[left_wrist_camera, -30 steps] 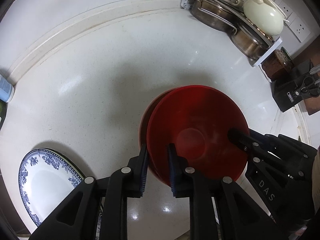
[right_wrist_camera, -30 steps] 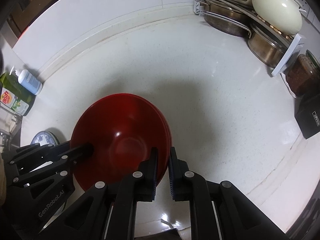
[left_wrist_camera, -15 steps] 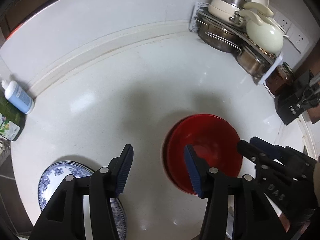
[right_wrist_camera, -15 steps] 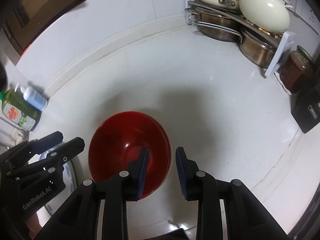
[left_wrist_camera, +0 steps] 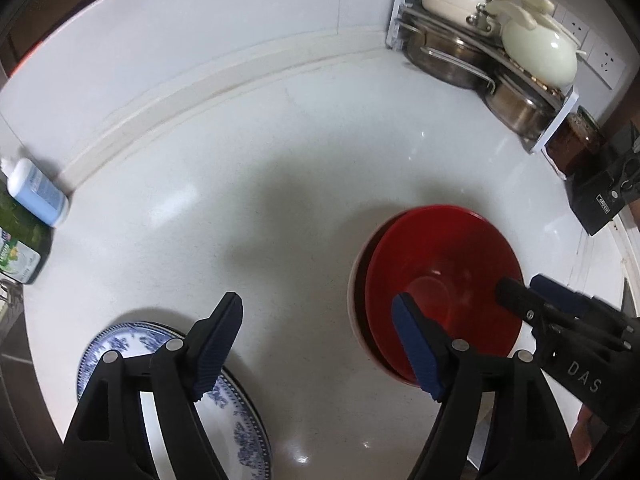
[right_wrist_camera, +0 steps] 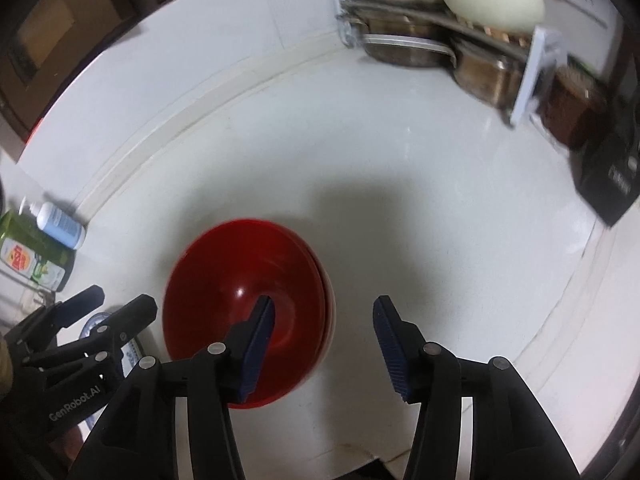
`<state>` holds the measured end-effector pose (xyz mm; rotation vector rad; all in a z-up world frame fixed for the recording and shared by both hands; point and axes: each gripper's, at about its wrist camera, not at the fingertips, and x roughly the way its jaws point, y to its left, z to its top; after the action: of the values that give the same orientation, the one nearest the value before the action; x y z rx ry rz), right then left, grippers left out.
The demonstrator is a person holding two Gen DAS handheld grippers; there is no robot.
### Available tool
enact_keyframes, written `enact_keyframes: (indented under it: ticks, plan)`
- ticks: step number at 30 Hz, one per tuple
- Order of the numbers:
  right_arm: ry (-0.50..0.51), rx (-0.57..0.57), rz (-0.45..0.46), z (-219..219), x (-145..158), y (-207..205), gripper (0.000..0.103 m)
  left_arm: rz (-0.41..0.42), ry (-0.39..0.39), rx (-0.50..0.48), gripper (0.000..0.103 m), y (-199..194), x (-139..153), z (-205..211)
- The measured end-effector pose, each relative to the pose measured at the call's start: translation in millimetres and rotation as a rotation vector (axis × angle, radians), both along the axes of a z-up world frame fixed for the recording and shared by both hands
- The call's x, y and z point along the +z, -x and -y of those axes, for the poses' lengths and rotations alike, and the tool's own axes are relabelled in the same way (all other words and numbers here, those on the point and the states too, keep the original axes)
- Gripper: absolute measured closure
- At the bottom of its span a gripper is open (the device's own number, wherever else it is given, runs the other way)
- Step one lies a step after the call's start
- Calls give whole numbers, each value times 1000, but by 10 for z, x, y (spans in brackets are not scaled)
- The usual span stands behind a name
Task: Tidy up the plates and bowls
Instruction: 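Close the right gripper on the rims of the nested bowls, then carry the nested bowls and lower them onto the blue-and-white plate stack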
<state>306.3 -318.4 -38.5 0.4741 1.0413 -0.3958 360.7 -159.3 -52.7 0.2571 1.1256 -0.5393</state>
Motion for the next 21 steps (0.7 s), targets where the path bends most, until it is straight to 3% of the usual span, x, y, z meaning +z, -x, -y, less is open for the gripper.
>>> enact_keyframes:
  ticks: [3, 12, 21]
  plan:
    - [-54, -18, -1, 27, -105, 20, 51, -51, 18, -6, 26, -37, -88, 52]
    - [-107, -32, -42, 92, -329, -38, 52, -99, -20, -19, 31, -77, -317, 181]
    - [-144, -19, -71, 109, -460, -132, 68, -176, -9, -6, 52, -163, -421, 201]
